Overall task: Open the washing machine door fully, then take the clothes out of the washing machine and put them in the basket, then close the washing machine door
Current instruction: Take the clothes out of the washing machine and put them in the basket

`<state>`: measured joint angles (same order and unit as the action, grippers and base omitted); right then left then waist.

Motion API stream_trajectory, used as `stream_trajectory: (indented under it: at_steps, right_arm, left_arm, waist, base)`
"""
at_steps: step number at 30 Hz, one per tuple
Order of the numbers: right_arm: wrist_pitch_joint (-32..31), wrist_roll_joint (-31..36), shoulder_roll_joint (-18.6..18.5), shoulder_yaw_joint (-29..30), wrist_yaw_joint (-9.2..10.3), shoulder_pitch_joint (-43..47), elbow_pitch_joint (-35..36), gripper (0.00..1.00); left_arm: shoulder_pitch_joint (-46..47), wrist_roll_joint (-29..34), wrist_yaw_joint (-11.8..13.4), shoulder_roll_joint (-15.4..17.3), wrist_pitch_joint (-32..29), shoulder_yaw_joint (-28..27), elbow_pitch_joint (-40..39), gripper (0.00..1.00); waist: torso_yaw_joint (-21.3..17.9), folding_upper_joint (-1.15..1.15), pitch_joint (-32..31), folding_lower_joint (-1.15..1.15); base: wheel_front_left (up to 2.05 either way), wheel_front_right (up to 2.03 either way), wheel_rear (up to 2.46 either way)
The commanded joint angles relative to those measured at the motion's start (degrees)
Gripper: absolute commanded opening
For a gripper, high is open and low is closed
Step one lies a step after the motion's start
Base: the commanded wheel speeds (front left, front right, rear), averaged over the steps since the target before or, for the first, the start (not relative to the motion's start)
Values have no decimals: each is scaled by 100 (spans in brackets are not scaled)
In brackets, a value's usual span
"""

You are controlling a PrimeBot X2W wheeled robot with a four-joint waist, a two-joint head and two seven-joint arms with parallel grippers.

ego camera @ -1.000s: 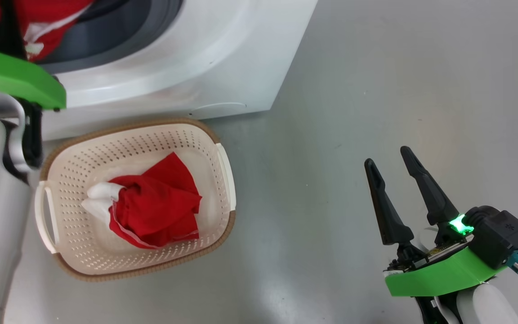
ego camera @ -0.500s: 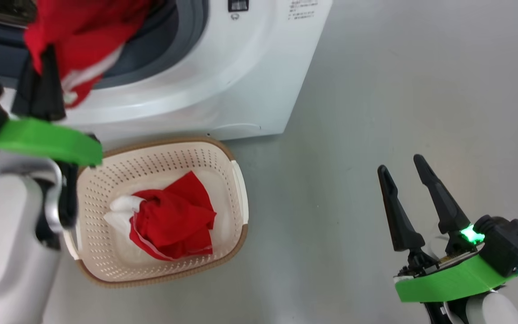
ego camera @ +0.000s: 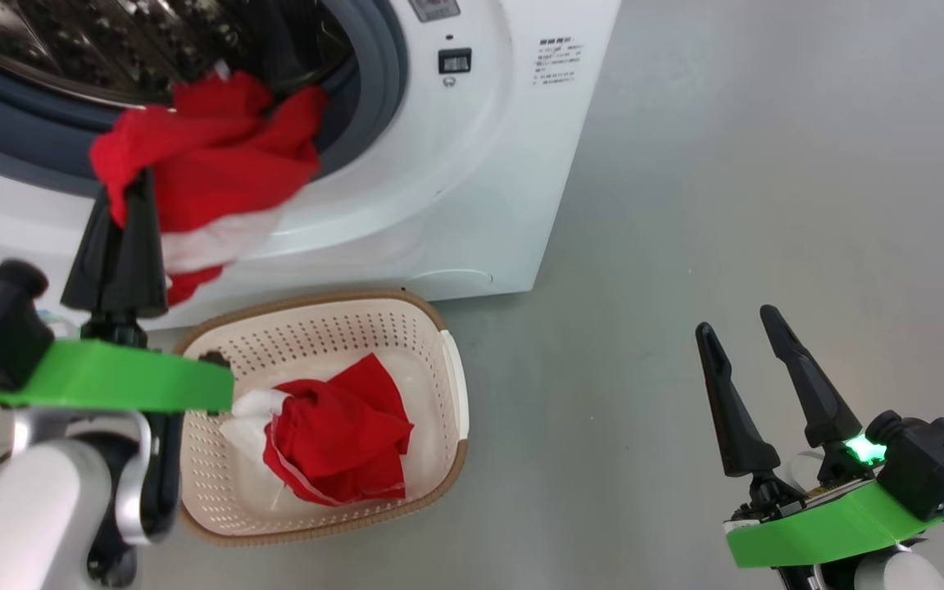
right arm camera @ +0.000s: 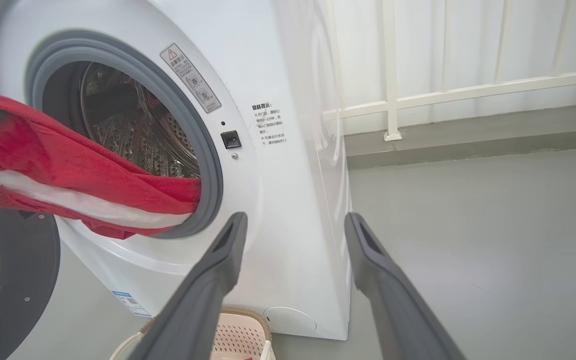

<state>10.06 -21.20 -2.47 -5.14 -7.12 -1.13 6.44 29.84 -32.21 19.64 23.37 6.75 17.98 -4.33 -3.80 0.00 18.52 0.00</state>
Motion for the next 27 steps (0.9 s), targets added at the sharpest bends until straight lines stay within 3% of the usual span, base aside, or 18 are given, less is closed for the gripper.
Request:
stream_trajectory:
  at_steps: [1, 16, 27]
  right_arm:
    - [-4, -49, -41, -143, -36, 34, 145, 100]
    - [-92, -35, -41, -121, -36, 253, 235, 100]
    - [-110, -43, -41, -156, -36, 248, 305, 100]
  left_arm:
    - [-81, 110, 92, 292, -47, -218, -330, 0]
    - [-653, 332, 580, 533, -408, -228, -1524, 0]
    - [-924, 205, 597, 406, -523, -32, -1261, 0]
  waist:
    - [21, 0, -112, 0]
    - [58, 0, -494, 0]
    - [-14, 0, -376, 0]
  base:
    - [0, 0, 0]
    - [0, 0, 0]
    - [0, 0, 0]
